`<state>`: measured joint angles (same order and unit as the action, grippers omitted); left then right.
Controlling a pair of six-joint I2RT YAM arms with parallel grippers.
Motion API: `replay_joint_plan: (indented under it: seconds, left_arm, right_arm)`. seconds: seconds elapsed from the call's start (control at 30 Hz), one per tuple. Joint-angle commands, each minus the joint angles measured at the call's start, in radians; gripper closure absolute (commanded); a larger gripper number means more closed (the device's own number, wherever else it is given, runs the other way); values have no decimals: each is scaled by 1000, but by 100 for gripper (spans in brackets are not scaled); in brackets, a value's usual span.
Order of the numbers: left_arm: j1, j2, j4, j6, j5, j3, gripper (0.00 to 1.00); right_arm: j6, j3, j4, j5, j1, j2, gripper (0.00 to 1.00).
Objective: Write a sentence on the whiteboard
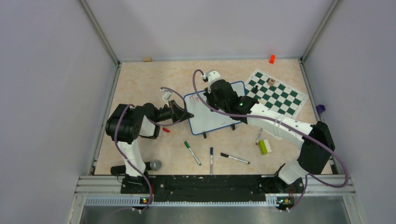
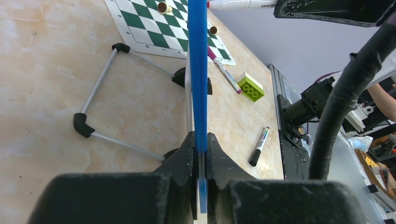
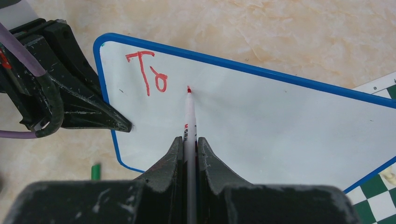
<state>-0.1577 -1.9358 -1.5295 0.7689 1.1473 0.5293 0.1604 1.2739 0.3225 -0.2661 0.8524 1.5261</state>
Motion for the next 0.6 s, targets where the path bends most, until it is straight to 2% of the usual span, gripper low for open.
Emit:
replay_joint_plan:
  seconds: [0.0, 0.57]
  left_arm:
    - [-9, 6, -90, -56, 72, -2, 100]
    - [-9, 6, -90, -57, 72, -1, 100]
  right_arm:
    - [9, 51, -8, -15, -14, 24, 100]
    - [8, 65, -9, 20, -16, 37, 100]
